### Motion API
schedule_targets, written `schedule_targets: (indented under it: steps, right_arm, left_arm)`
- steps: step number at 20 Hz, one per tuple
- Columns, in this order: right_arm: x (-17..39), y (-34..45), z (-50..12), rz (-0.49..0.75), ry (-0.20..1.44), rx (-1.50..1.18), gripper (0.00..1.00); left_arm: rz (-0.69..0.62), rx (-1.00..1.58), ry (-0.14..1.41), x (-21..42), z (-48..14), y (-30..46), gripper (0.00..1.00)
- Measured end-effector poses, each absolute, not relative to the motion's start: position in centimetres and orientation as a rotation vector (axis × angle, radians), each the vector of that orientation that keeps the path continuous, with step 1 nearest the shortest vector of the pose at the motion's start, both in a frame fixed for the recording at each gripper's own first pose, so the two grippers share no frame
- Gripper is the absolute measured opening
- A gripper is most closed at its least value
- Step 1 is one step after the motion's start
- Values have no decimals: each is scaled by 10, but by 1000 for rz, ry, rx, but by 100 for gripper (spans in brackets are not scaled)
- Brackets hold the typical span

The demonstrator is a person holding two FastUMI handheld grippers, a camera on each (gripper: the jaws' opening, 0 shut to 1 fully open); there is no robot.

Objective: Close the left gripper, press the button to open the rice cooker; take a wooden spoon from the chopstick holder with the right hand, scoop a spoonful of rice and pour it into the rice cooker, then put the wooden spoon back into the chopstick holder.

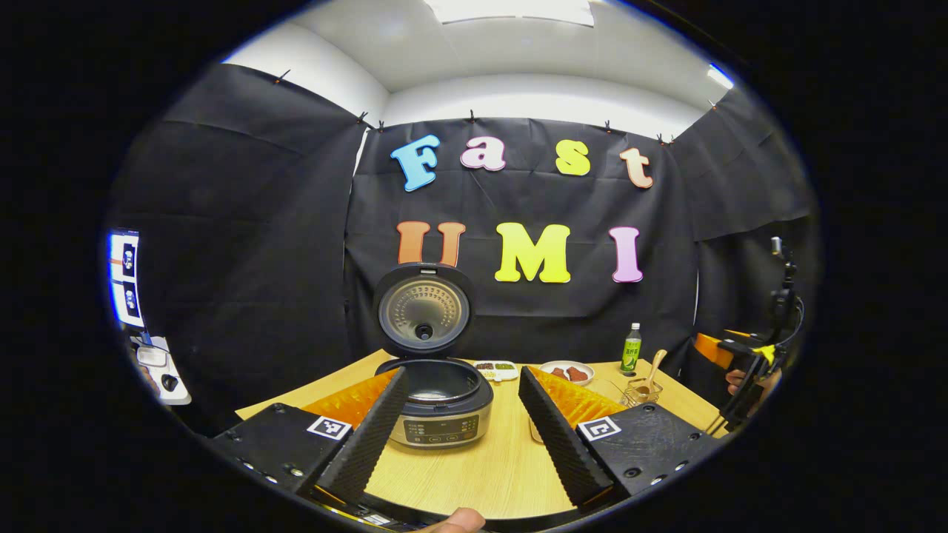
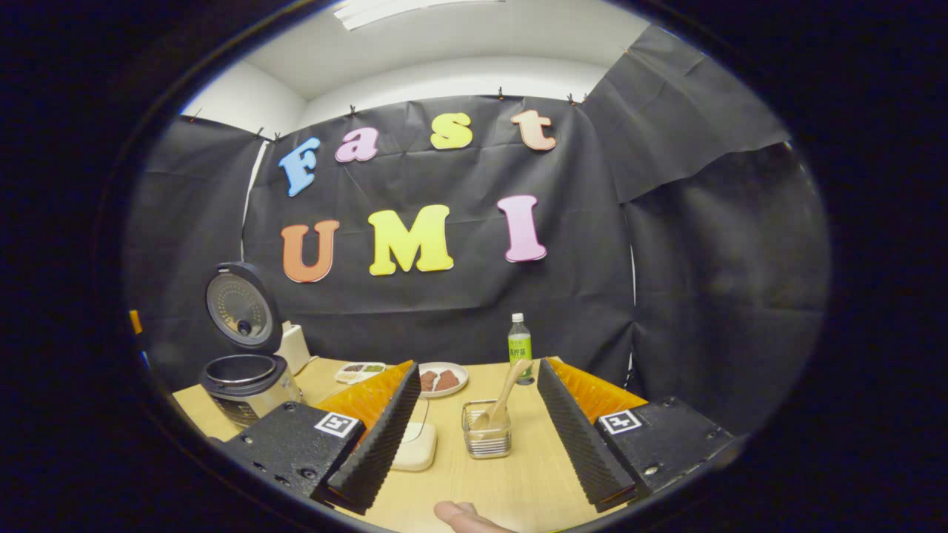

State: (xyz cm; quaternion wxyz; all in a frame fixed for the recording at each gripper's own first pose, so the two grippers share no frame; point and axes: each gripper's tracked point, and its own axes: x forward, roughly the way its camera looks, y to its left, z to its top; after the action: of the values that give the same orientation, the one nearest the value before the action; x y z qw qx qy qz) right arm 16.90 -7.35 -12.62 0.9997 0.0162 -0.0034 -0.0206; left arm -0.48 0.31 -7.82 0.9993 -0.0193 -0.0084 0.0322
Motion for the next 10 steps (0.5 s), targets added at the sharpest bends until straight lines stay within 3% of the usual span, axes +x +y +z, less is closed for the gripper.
schedule_targets:
  steps: [5,6,9,10]
  right_arm:
    - [234,-90,-161,-44,93,23,100]
    - [247,-96,-167,-55,103,11,99]
    - [284,-111,-193,-100,161,25,100]
    - [297,-116,-207,-113,206,31,100]
  left_arm:
    - [76,6,-8,-38,-101,8,95]
    - [69,17,-3,-42,-102,6,100]
    - [80,8,-62,-54,-81,12,89]
    - [52,-3,-71,-58,-80,5,96]
